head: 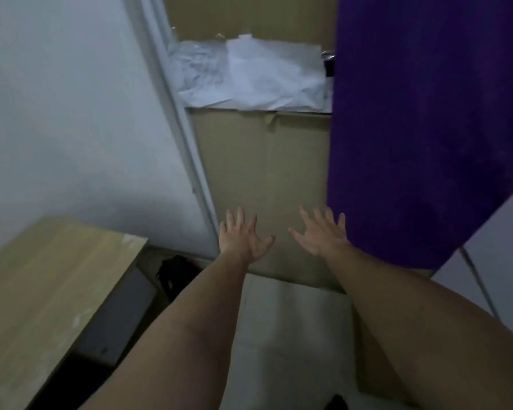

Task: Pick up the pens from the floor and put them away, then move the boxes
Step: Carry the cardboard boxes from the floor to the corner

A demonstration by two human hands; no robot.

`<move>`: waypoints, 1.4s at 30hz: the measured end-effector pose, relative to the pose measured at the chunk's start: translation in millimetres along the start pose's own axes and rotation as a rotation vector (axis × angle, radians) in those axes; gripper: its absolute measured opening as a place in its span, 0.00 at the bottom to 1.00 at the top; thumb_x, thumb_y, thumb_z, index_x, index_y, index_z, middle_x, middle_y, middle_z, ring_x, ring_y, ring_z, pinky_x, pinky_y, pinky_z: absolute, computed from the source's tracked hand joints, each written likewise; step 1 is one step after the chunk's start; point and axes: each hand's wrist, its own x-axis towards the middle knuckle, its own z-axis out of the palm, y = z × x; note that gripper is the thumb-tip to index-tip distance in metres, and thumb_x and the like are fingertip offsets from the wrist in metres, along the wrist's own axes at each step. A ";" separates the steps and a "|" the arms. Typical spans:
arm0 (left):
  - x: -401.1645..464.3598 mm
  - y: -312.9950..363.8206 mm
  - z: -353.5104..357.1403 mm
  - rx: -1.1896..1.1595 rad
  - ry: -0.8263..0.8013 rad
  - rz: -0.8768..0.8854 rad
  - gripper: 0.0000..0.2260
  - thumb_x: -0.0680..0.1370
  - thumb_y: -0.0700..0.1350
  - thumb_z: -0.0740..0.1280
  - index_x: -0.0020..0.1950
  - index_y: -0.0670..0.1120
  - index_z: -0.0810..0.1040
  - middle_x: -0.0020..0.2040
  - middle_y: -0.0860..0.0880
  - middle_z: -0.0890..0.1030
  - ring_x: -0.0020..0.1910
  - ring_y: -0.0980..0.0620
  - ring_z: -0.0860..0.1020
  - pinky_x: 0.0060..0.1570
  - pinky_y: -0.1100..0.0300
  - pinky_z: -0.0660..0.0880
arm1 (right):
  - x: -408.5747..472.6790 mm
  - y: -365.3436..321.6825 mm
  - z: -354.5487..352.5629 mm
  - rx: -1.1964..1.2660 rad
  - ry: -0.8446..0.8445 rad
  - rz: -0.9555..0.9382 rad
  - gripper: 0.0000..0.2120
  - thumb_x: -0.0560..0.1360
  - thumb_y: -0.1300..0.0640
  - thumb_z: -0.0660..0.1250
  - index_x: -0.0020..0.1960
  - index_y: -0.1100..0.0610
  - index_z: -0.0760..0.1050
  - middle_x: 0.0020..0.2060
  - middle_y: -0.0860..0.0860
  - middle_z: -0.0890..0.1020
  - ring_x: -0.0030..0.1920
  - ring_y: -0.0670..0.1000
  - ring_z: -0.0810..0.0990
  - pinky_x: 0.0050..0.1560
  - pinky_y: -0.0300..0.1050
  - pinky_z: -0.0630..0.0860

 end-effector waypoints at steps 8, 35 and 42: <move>-147.2 -121.0 25.0 -0.041 -0.029 -0.289 0.40 0.74 0.73 0.49 0.80 0.51 0.52 0.81 0.44 0.48 0.78 0.38 0.44 0.75 0.42 0.50 | -89.2 -137.2 44.4 -0.043 -0.066 -0.282 0.38 0.76 0.29 0.47 0.80 0.45 0.46 0.79 0.51 0.54 0.78 0.58 0.50 0.73 0.67 0.46; -807.5 -333.7 131.5 -0.271 -0.067 -1.261 0.41 0.74 0.73 0.50 0.80 0.52 0.51 0.81 0.46 0.48 0.79 0.41 0.44 0.76 0.43 0.48 | -595.1 -479.4 211.8 -0.246 -0.258 -1.166 0.37 0.77 0.32 0.48 0.80 0.46 0.44 0.78 0.52 0.54 0.77 0.60 0.50 0.74 0.66 0.48; -961.0 -397.6 154.4 -0.315 -0.065 -1.390 0.41 0.74 0.72 0.52 0.80 0.51 0.51 0.81 0.45 0.48 0.79 0.40 0.46 0.75 0.43 0.48 | -733.1 -559.4 261.2 -0.316 -0.317 -1.309 0.36 0.77 0.32 0.49 0.80 0.46 0.46 0.77 0.53 0.56 0.77 0.60 0.51 0.73 0.67 0.47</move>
